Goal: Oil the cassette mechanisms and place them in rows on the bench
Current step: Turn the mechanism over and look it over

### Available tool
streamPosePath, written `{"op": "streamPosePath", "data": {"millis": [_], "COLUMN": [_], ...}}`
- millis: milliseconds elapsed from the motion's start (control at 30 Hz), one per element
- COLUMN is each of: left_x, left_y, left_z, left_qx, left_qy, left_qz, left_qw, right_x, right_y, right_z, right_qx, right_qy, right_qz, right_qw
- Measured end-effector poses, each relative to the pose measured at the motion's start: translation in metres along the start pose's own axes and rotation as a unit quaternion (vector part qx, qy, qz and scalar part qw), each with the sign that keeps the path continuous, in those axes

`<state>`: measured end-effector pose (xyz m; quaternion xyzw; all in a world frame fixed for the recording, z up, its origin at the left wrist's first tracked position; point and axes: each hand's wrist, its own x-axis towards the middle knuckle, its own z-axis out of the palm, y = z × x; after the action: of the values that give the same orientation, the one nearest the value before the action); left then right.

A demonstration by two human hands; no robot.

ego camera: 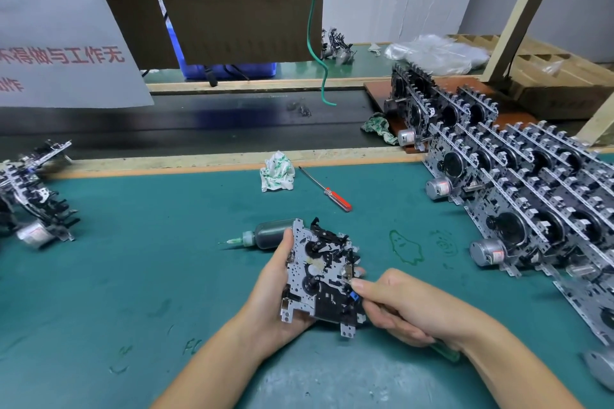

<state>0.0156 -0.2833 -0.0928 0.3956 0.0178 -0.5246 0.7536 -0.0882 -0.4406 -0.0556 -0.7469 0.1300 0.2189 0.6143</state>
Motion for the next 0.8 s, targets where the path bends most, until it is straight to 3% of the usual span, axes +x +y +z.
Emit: {"op": "streamPosePath", "data": {"millis": [600,800], "left_x": [-0.0023,-0.0036], "left_y": [-0.0011,-0.0005], "left_z": [0.0045,0.0039], "left_qx": [0.024,0.024], "left_qy": [0.018,0.007], "left_qz": [0.000,0.001], "left_qw": [1.000,1.000], "right_x": [0.0008,0.0025], "right_y": [-0.0034,0.0013], "right_z": [-0.0067,-0.0039], "right_qx": [-0.048,-0.031], "right_qy": [-0.049,-0.029], "right_qz": [0.009,-0.014], "right_qw": [0.998,0.999]}}
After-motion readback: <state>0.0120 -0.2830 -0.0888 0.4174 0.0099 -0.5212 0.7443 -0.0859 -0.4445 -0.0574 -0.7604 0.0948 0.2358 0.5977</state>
